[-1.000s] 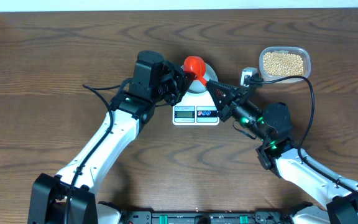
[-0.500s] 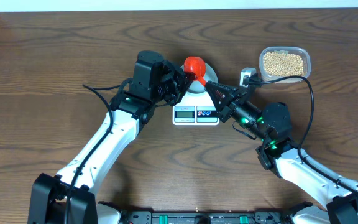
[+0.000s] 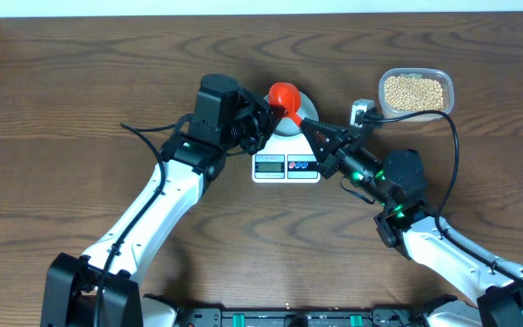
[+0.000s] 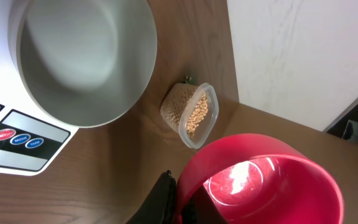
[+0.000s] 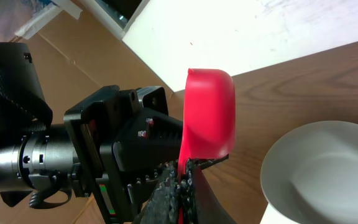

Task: Scoop item into bowl and weigh 50g on scale
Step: 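Close the right gripper on the scoop handle, release with left, then carry the scoop with the right gripper to the soybean tub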

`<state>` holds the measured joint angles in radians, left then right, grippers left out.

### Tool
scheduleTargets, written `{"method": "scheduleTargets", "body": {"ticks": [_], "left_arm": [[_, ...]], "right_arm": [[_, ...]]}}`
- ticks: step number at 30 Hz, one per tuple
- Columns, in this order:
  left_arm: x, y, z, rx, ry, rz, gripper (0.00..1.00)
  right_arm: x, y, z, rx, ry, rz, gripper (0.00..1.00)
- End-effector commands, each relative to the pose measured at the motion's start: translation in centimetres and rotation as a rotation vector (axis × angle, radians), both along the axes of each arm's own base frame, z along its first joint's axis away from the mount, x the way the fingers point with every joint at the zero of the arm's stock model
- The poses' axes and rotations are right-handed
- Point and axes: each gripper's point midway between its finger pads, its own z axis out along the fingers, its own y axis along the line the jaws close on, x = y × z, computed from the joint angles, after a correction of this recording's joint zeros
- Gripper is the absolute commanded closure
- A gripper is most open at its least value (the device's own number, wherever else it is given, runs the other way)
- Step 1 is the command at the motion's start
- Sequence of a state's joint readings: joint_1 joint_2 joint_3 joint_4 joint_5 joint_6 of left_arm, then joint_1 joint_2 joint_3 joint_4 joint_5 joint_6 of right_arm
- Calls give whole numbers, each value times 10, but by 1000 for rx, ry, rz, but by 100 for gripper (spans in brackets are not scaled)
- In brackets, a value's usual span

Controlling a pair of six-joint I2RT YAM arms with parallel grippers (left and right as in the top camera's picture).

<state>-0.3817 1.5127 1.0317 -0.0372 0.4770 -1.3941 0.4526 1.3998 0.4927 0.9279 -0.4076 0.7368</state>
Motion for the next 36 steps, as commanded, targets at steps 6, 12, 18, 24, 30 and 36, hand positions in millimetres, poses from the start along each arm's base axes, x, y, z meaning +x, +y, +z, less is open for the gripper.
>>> {"method": "scheduleTargets", "body": {"ticks": [6,12,18,24,30,36], "left_arm": [[0,-4,15,-17,-31,-16,83],[0,-3,15,-16,-32,-16,75],[1,-3,15,26,-81,-48,70],[2,-2,14,93,-158,-99,68],[2,-1,13,128,-192,-127,68],[2,4,7,165,-185,-117,68]], "right_arm": [[10,-8,-1,-51,-34,-36,99],[23,-28,-4,-60,-26,-102,99],[39,-50,-1,-94,-58,-185,99],[40,-50,5,-81,1,-62,99],[43,-86,-5,109,275,-35,99],[42,-121,-8,116,291,-30,99]]}}
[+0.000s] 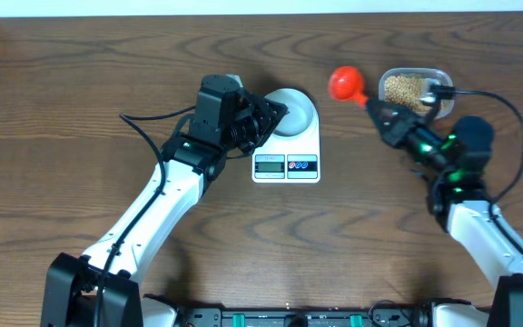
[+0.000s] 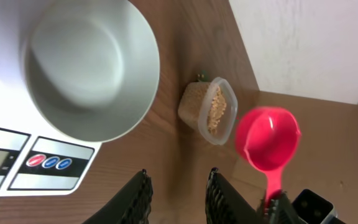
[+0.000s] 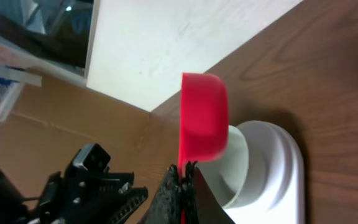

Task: Scoop item into bowl and weigh 50g on scale
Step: 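Carry the scoop with the right gripper to the soybean tub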

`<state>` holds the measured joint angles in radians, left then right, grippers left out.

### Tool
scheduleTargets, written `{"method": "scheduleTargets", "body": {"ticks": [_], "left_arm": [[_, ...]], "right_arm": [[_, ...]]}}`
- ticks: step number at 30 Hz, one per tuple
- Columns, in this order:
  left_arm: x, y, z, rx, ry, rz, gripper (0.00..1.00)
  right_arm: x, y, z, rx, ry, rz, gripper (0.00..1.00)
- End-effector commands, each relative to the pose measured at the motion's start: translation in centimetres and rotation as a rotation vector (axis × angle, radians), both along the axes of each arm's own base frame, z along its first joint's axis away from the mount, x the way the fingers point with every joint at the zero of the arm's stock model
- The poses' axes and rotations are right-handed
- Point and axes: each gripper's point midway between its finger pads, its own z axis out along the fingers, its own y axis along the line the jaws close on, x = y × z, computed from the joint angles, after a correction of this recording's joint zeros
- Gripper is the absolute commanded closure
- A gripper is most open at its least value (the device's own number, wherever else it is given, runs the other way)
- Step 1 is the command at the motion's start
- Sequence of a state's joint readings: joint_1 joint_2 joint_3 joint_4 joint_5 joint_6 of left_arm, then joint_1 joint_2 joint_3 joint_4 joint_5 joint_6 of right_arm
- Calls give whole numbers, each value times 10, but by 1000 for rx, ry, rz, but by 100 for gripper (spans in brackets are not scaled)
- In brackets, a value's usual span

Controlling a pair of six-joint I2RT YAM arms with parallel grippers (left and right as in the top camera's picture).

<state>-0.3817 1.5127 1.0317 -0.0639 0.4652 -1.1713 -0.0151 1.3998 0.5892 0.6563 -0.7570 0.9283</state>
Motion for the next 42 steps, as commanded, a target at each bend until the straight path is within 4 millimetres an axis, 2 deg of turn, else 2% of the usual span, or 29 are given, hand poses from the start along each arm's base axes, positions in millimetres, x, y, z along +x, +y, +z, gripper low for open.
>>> {"method": "scheduleTargets", "body": {"ticks": [1,3,7,9,13,14,15,18,21,22,25,27,34,37,42], "left_arm": [[4,1,13,35,-72,-16,68],[4,2,12,55,-90,-35,67],[0,8,1,113,-72,-42,57],[-4,14,-9,148,-34,-24,51],[-14,31,-30,235,52,20,48],[-17,35,-36,257,77,29,36],[-21,40,-41,280,102,37,32],[-35,49,-55,328,181,40,32],[-43,51,-60,342,216,34,33],[-43,51,-60,343,216,34,37],[-43,51,-60,362,194,7,73],[-43,51,-60,393,159,-40,92],[-50,38,-59,493,10,-273,92],[-57,25,-58,542,-66,-386,93],[-58,22,-62,676,-128,-414,93]], "right_arm": [[-8,5,10,-17,-68,97,99],[-8,6,19,-47,-144,101,99],[-4,4,38,-88,-269,80,99],[1,-1,39,-94,-276,38,99],[7,-7,40,-129,-302,-13,99],[9,-9,42,-131,-304,-27,99],[12,-10,44,-133,-308,-43,99],[20,-15,56,-139,-335,-86,99],[29,-20,73,-146,-366,-127,99],[32,-22,79,-148,-369,-138,99],[45,-28,91,-171,-366,-175,99],[53,-31,100,-199,-380,-195,99],[77,-37,126,-226,-430,-235,99],[88,-37,129,-225,-435,-235,99],[98,-34,129,-224,-436,-229,99]]}}
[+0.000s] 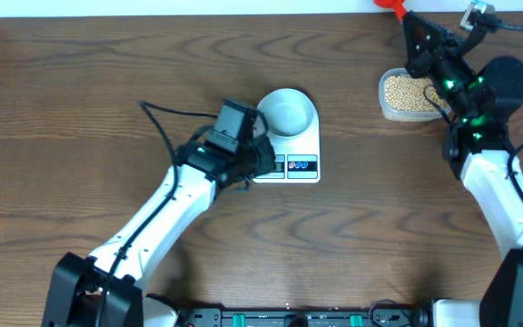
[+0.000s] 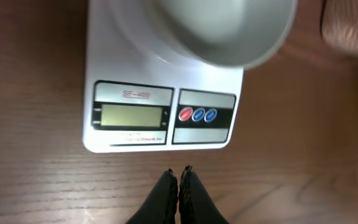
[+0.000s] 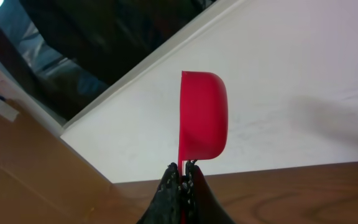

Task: Scoop item into bowl and weigh 50g on scale

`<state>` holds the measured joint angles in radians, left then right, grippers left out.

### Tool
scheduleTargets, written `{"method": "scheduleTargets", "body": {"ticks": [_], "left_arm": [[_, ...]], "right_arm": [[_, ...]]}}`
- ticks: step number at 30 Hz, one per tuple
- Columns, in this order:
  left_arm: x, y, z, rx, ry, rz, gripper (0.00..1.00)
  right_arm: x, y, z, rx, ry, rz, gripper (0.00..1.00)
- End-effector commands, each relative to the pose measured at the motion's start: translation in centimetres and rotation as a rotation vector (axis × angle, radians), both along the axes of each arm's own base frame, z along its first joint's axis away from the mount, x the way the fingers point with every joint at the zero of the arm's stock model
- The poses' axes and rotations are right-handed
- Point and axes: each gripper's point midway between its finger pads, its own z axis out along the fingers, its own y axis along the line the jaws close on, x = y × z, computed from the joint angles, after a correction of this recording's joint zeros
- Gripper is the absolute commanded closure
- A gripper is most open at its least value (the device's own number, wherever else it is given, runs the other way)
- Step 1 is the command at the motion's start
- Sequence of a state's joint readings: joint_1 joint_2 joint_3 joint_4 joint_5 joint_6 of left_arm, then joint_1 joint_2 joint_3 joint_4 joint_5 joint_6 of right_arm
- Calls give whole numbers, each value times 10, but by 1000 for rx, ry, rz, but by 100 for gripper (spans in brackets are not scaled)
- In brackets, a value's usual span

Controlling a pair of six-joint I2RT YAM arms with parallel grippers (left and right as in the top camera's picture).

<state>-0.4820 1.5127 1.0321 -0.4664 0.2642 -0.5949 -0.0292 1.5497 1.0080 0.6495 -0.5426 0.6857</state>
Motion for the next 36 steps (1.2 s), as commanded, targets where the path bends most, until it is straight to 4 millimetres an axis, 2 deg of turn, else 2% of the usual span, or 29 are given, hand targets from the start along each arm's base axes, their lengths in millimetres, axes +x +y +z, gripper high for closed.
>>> {"method": "scheduleTargets", "body": {"ticks": [1,8,19,28,36], "left_arm": [[7,0,8,118,-119,-69,93],[11,-21,4,156,-196,-164,93],[20,-37,-38,236,-215,-322,93],[14,-47,-70,365,-243,-489,93],[24,-53,-71,372,-289,-484,93]], "right_arm": [[7,4,10,-18,-32,-2,99],[6,18,14,-24,-47,21,99],[6,21,15,-26,-48,26,99],[6,21,14,-45,-57,24,99],[6,21,10,-46,-39,25,99]]}}
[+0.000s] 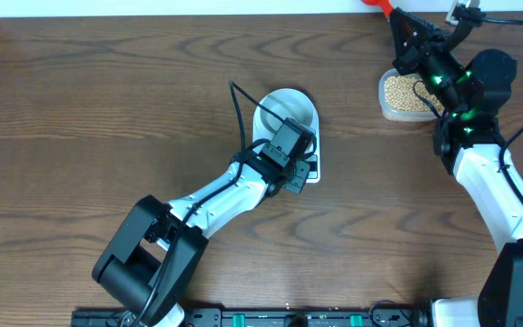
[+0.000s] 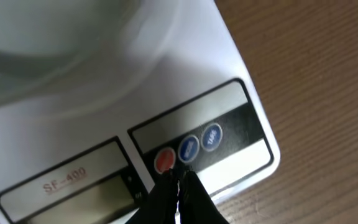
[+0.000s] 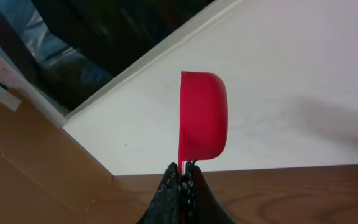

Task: Scoop item into bowl and weigh 50g on scale

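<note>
The white scale [image 2: 241, 74] carries a white empty bowl [image 1: 284, 109]. My left gripper [image 2: 178, 177] is shut with nothing in it, its tips down on the scale's button strip between the red button [image 2: 164, 160] and the first blue button [image 2: 188, 149]. Overhead, the left gripper [image 1: 295, 171] covers the scale's front. My right gripper [image 3: 183, 169] is shut on the handle of the red scoop [image 3: 202, 115], held high on its side near the table's far edge. The scoop [image 1: 377, 4] barely shows overhead. The tub of beans [image 1: 405, 91] sits below the right gripper.
The scale's display [image 2: 73, 186] lies left of the buttons. A black cable [image 1: 243, 104] loops over the left arm beside the bowl. A white wall [image 3: 278, 81] runs along the far table edge, with brown cardboard [image 3: 17, 162] at its left.
My left gripper has moved from just in front of the scale onto its button strip, still shut. The right gripper still holds the scoop high and has hardly moved.
First both grippers met at the red scoop above the bowl. Then the left gripper was open and the right one held the scoop near the bean tub. Later the right raised it at the far edge while the left, shut, went before the scale, now onto its buttons.
</note>
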`<state>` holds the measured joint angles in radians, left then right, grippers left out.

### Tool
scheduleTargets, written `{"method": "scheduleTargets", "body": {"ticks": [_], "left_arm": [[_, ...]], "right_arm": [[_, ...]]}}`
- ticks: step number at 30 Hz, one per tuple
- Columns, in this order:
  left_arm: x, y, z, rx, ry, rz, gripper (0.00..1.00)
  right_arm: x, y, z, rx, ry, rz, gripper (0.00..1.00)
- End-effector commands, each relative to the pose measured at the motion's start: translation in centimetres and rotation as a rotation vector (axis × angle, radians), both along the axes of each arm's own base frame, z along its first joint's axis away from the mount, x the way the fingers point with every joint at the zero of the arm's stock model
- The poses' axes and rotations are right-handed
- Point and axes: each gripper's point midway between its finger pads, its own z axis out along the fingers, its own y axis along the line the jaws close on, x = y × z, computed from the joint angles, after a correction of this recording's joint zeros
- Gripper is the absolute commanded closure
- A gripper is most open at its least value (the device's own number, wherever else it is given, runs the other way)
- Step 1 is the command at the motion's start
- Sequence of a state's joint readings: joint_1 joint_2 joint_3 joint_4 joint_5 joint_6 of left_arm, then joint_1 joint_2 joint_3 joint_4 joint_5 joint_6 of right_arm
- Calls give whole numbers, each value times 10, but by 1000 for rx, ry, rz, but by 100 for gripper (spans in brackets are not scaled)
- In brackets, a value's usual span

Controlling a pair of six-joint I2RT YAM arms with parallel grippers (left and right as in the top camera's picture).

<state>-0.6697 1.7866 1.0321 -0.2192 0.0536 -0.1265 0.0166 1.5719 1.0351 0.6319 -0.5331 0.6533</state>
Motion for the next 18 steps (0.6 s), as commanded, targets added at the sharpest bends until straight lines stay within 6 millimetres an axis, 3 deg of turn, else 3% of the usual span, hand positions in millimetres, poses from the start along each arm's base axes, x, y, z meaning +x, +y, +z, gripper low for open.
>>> {"method": "scheduleTargets", "body": {"ticks": [1,18], "left_arm": [[13,1,6,27,-58,0,93],[18,-1,-2,35,-66,-5,93]], "right_arm": [[3,1,11,-18,-34,-8,99],[3,1,7,-19,-15,-8,99]]}}
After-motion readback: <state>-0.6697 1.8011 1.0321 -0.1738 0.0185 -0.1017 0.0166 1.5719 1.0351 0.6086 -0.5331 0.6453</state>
